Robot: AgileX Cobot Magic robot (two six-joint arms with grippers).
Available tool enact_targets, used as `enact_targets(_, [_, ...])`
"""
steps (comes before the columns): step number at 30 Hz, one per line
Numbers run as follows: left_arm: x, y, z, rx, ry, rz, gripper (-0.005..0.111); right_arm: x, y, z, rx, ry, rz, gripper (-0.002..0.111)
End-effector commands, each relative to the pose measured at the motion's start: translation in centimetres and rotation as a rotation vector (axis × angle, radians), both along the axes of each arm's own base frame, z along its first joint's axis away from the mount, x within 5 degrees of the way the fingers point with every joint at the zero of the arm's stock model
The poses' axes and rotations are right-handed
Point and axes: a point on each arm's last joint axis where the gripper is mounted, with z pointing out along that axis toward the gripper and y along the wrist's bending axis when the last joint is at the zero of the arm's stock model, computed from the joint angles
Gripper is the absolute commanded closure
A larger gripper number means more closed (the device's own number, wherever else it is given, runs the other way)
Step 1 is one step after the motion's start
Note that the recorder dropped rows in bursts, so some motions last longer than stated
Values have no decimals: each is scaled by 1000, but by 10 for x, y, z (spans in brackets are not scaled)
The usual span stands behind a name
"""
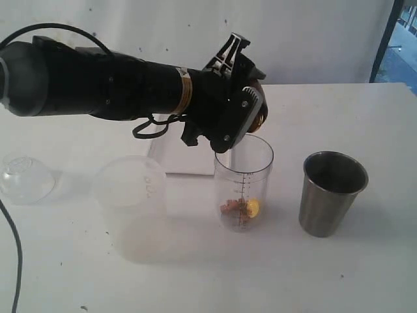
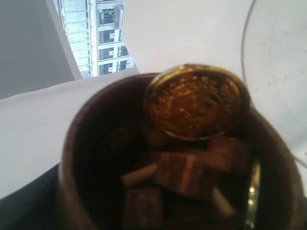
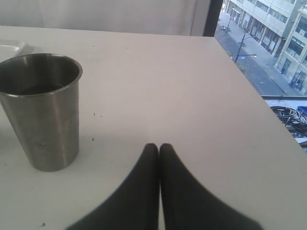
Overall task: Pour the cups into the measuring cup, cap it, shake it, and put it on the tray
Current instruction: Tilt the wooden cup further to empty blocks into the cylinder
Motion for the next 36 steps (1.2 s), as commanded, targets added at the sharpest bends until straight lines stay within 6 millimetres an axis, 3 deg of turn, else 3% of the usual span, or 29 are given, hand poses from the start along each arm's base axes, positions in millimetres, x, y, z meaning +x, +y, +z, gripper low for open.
enact_targets(1, [-1, -1, 3, -12, 2, 6, 107, 0, 0, -1, -2, -8, 3, 108])
enact_targets(36, [-8, 4, -10, 67, -17, 1, 107, 0, 0, -1, -2, -8, 3, 108])
